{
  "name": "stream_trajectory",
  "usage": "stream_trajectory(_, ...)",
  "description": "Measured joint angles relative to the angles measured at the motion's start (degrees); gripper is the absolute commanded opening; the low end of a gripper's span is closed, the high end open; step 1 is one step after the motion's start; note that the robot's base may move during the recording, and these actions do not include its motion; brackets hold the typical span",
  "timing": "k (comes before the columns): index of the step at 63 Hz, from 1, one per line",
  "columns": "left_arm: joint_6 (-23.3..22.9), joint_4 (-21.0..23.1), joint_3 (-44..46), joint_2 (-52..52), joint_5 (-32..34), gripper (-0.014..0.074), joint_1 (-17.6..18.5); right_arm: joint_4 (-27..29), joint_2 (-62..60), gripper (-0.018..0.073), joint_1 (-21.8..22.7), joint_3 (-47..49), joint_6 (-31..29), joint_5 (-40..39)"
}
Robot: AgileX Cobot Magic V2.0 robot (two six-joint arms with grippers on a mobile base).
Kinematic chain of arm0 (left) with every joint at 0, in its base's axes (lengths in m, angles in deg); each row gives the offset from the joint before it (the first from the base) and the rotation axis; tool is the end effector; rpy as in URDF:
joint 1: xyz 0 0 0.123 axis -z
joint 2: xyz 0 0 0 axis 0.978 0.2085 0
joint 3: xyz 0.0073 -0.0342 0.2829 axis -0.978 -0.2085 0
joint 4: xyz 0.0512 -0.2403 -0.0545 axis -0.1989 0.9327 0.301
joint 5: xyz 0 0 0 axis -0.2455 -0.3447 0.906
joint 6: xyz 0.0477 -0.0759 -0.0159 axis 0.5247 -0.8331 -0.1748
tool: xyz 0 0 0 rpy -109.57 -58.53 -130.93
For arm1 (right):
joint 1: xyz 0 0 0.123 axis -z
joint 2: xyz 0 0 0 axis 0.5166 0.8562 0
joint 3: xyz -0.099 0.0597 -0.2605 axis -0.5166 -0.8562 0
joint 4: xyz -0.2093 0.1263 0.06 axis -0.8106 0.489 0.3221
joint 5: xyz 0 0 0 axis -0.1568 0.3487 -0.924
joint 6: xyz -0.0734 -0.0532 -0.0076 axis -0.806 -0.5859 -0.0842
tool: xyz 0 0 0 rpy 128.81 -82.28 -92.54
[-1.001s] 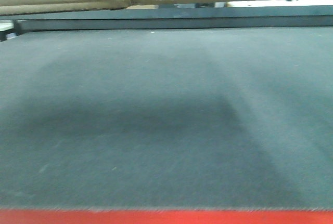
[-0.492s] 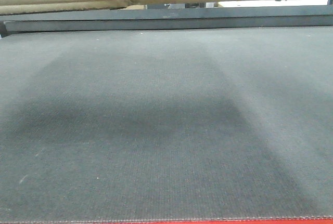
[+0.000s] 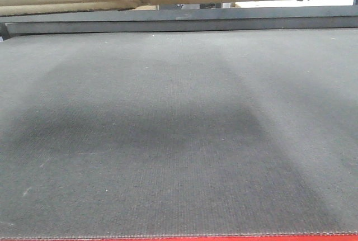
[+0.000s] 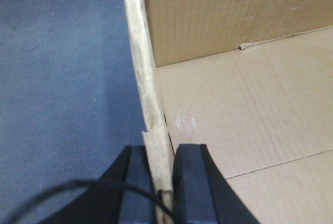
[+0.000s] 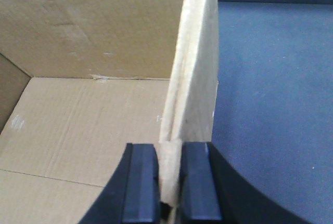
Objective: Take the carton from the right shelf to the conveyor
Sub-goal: 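Carry the carton over the grey conveyor belt with both grippers, then lower the carton onto the conveyor and open both grippers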
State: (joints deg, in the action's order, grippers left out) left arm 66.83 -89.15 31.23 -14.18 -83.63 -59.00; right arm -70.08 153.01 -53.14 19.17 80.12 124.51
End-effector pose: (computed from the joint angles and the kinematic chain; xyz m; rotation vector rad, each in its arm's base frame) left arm 0.2432 -0.0582 0.4938 0.0488 2.1349 0.0125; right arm 0.2542 0.1131 0.5015 -0.2757 2.0481 0.4580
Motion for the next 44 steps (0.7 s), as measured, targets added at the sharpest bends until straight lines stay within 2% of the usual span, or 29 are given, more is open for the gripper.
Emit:
stream_trajectory(28,0.00,0.00,-0.26,0.00,2.14,-0.0016,0.00,-0.12,0.00,-0.0070,0.00,0.00,0.00,0.86)
stream_trajectory(44,0.00,4.70,-4.05,4.25,6.16,-0.0016,-1.49,-3.60,2.94,-0.0070,0.10,0.00,0.00,6.16)
